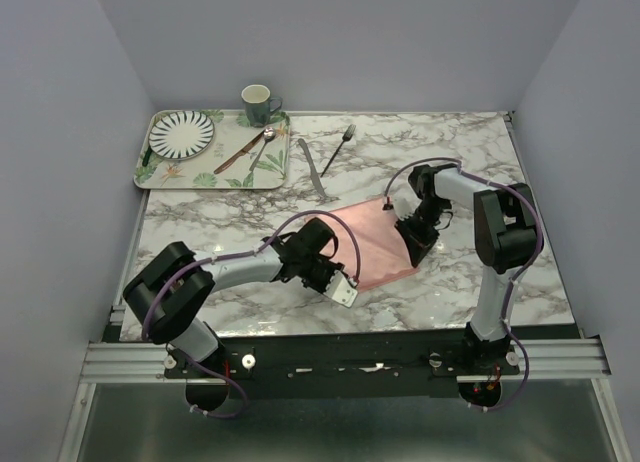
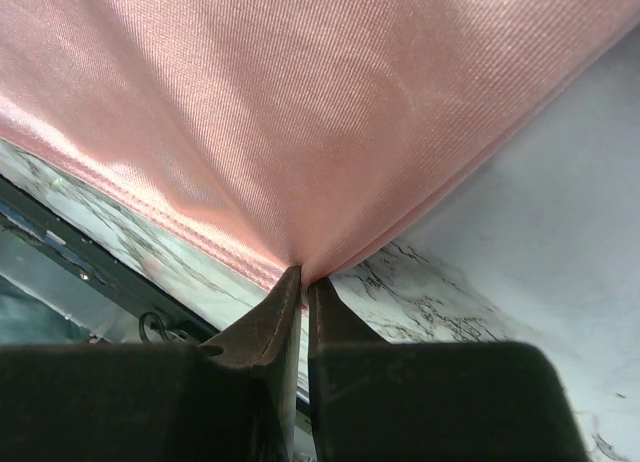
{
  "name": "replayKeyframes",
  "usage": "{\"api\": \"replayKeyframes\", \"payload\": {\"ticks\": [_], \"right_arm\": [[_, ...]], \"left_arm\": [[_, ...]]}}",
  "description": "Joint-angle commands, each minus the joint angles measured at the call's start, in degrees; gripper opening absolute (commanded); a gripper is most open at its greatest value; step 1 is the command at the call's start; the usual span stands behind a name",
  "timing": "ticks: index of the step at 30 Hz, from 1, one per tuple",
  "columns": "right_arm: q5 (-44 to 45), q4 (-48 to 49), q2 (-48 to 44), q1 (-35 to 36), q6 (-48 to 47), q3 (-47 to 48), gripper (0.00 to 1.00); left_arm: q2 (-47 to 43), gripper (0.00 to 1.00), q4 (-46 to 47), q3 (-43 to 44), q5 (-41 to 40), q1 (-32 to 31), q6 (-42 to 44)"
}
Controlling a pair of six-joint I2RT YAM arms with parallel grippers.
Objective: Fold the napkin into a case and place the utensils inside
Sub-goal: Pick up the top corner of the square folded napkin from the center of the board.
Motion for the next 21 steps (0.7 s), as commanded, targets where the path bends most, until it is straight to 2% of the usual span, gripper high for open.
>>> {"api": "replayKeyframes", "payload": {"ticks": [1,14,17,21], "right_arm": [[2.23,3.19,-0.04,1.79,-3.04,-0.62,0.14],[0.82,3.28,-3.21,7.42,-5.24,-4.32,0.14],[0.39,2.32,-4.79,7.34,-4.54,-3.18,0.21],[-3.12,-2.59,-5.05,6.02,-1.99,1.74,0.39]], "left_arm": [[-1.21,0.15,-4.09,1.47,2.68,-0.32,2.79],[-3.41,0.00,-12.63,2.70,7.34,0.21,2.28],[-2.10,0.00,-14.12,6.91,9.01,2.40,-1.94],[2.47,0.00,-21.49,17.87,13.48,5.21,-2.65]]}}
